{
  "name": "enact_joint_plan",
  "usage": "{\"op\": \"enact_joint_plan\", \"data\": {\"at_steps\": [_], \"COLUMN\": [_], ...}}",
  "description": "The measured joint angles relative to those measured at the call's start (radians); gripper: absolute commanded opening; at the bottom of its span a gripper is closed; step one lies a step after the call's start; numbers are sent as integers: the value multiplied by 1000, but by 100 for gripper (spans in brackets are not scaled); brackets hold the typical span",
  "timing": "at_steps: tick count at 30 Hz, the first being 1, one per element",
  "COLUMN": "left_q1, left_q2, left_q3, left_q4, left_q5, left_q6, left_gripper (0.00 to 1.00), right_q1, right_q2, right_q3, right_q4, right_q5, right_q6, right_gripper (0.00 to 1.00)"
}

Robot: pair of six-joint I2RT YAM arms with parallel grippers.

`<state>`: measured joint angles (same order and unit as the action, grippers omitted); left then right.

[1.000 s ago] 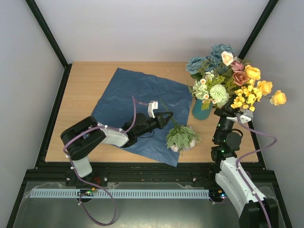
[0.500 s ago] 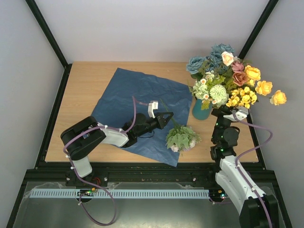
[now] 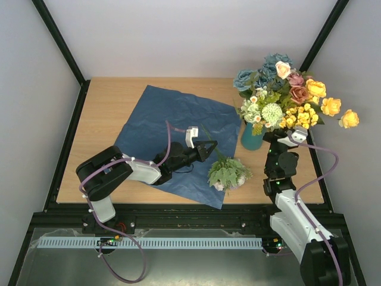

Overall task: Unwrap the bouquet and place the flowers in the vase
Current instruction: Insert the fake flower into the vase.

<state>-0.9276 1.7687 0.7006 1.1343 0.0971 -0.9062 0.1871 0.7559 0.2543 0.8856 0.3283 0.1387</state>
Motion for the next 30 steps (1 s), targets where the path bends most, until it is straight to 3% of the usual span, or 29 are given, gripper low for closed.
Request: {"op": "enact_joint_plan", "data": {"at_steps": [18, 24, 30], "left_q1": [-9, -13, -15], "left_q2": [0, 0, -6], "left_q3": [2, 2, 6], "left_q4": [-4, -6, -48], "left_q5": [0, 0, 0], "left_q6": [0, 1, 8], "left_gripper": [2, 2, 2], "right_q1": [-3, -4, -4], "right_q2": [-3, -31, -131], "right_q3": [10, 10, 25], "right_q4": [-51, -92, -280], "right_q5": [-4, 3, 10], "right_q6": [5, 20, 69], "right_gripper": [2, 19, 28]}}
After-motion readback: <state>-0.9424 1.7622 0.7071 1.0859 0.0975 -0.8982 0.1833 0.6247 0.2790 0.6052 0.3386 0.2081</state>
